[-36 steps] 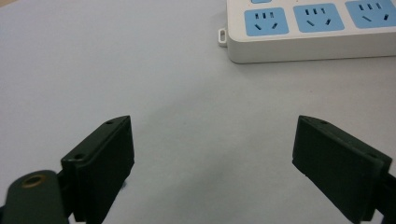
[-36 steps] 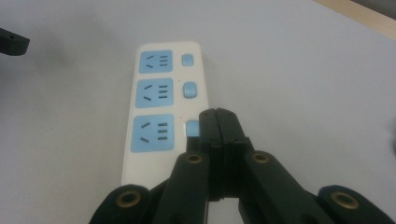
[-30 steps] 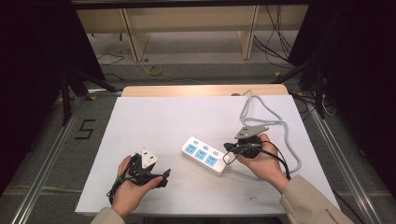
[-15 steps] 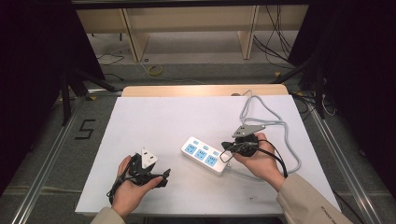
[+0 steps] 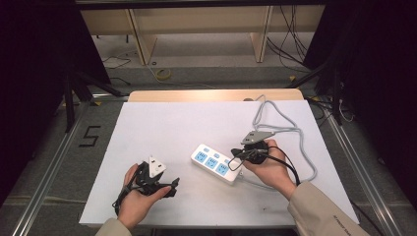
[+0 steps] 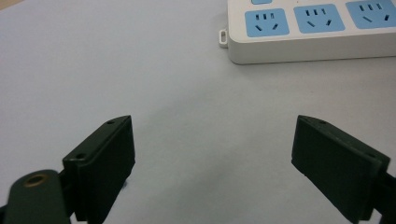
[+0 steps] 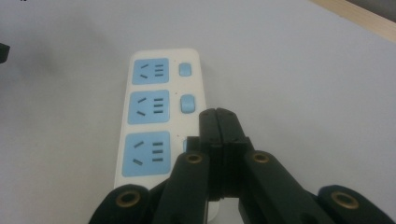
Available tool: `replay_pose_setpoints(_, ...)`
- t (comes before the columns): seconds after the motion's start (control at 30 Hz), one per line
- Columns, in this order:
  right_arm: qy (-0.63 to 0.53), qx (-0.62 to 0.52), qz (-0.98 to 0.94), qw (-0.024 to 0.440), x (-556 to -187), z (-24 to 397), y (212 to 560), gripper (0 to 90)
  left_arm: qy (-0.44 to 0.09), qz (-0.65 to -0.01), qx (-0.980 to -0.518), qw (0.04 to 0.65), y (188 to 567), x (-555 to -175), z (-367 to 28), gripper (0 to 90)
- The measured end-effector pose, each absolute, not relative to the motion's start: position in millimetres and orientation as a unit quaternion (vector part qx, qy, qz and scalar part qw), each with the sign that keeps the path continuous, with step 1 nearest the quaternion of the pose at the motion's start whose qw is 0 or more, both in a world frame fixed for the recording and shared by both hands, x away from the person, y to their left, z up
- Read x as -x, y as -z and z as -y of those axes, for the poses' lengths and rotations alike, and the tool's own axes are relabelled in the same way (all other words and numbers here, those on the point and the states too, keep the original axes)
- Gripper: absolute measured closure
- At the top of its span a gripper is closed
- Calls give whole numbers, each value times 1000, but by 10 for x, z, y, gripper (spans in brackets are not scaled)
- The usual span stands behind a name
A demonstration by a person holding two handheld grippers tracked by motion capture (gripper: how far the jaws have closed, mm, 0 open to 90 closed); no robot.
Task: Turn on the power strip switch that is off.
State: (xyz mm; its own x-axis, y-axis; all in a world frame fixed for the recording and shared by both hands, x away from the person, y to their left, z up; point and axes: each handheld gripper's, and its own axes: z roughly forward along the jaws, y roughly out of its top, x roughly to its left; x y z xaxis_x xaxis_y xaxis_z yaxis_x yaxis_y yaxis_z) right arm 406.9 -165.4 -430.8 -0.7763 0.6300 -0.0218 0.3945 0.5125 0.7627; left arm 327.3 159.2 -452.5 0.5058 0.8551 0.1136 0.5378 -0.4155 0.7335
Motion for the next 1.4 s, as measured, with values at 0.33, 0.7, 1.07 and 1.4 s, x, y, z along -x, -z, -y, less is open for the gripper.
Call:
replay_pose_setpoints(0.33, -387, -296, -861, 148, -4100, 1586, 4320, 900, -244, -432, -805, 324, 4526, -3273, -1591, 131)
replay_pose_setpoints(0.7, -385, -295, -863, 142, -4135, 1497, 4331, 900, -244, -432, -805, 325, 4526, -3272, -1587, 132)
replay_pose_setpoints(1.07, -382, -295, -865, 139, -4161, 1448, 4346, 900, -244, -432, -805, 325, 4527, -3272, -1585, 133)
replay_pose_setpoints(1.4, -378, -295, -867, 134, -4183, 1401, 4347, 900, -244, -432, -805, 325, 4526, -3272, -1584, 133)
